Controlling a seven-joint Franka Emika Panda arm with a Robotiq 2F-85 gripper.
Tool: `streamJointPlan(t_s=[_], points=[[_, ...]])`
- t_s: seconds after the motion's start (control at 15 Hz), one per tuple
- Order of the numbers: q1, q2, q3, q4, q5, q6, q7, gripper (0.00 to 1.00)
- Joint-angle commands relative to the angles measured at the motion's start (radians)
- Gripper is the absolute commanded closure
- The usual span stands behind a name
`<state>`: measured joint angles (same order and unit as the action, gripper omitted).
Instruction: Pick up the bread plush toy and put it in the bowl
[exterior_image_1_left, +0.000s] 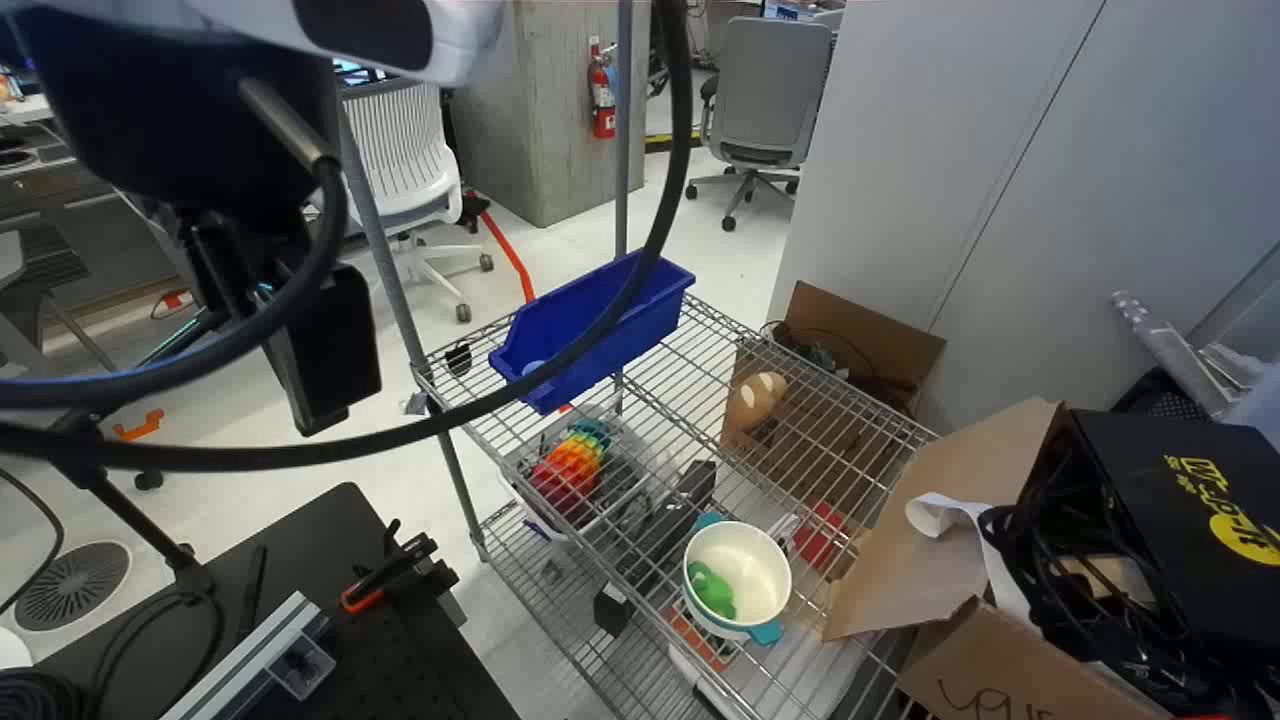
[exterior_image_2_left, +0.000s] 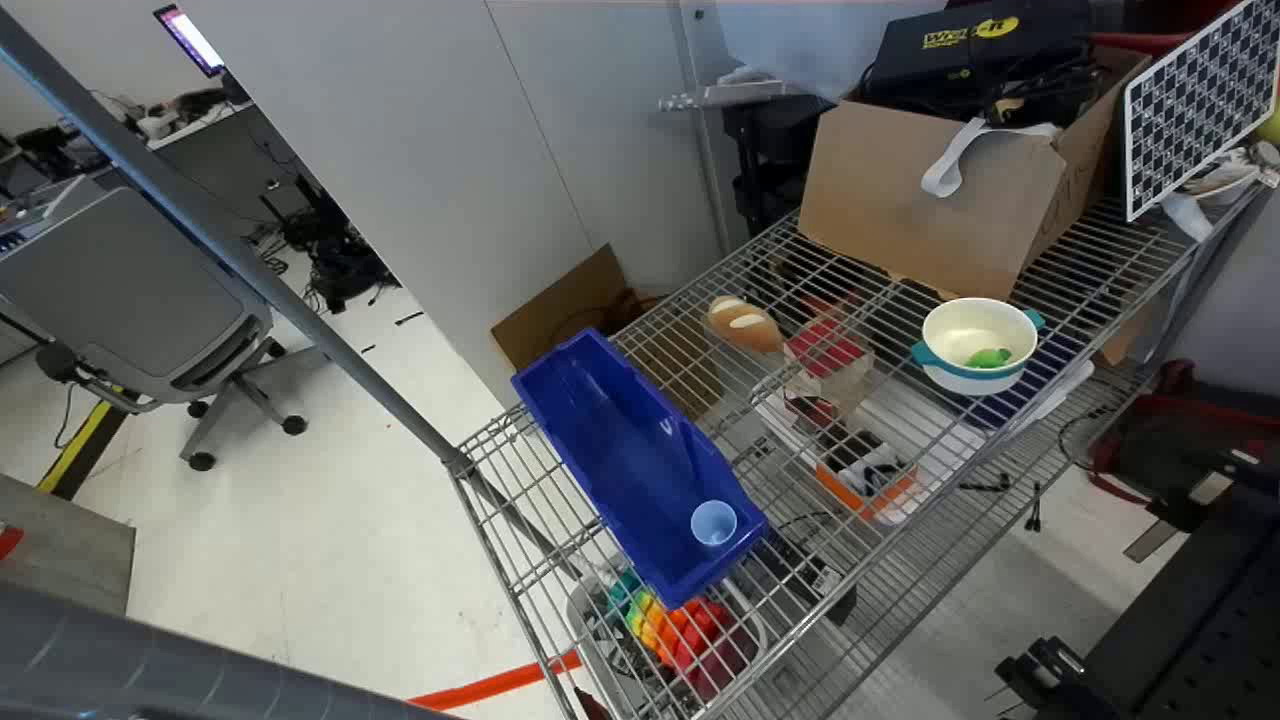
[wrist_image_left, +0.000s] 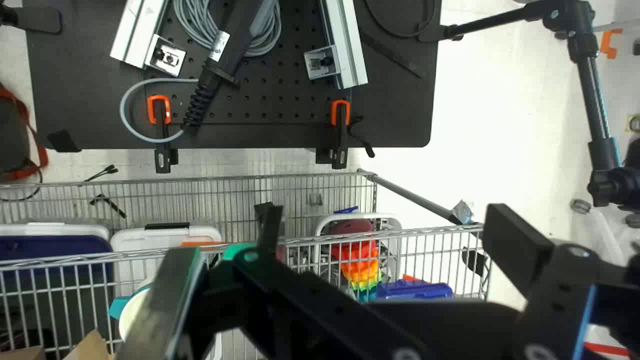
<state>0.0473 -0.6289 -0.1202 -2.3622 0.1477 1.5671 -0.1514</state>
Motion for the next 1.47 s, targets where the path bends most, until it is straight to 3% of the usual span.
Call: streamJointPlan(t_s=[0.0, 0.6, 0.8, 1.07, 1.4], points=[[-0.021, 0.002, 0.015, 0.004, 0.008, -0.004, -0.009, 0.00], [-0.021, 0.001, 0.015, 0.008, 0.008, -0.004, -0.009, 0.00], [-0.014, 0.057, 0.057, 0.010, 0.035, 0.069, 0.061, 0.00], [0.003, 0.254, 0.130, 0.063, 0.142, 0.302, 0.211, 0.00], [0.039, 0.567, 0.167, 0.186, 0.238, 0.653, 0.198, 0.00]])
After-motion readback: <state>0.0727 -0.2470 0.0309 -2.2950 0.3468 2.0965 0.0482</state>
